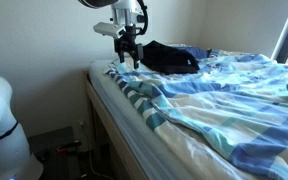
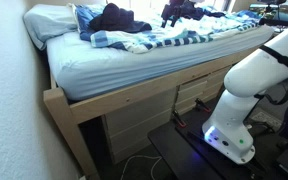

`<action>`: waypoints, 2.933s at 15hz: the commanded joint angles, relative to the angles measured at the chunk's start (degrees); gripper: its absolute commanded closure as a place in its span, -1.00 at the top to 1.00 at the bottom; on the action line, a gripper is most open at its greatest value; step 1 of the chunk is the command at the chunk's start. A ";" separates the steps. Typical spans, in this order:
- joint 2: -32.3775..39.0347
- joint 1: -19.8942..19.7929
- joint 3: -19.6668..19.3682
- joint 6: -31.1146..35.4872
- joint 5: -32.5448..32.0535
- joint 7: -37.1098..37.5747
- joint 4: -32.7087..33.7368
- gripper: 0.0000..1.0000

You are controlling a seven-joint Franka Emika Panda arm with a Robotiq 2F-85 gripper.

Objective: Uncover the left corner of the bed

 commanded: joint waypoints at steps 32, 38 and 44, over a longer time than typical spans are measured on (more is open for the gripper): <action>5.18 12.22 11.66 3.40 -2.68 -22.29 10.12 1.00; 7.64 12.79 12.15 6.18 -1.20 -21.97 9.30 1.00; 16.81 15.37 16.64 14.93 4.71 -22.81 8.12 1.00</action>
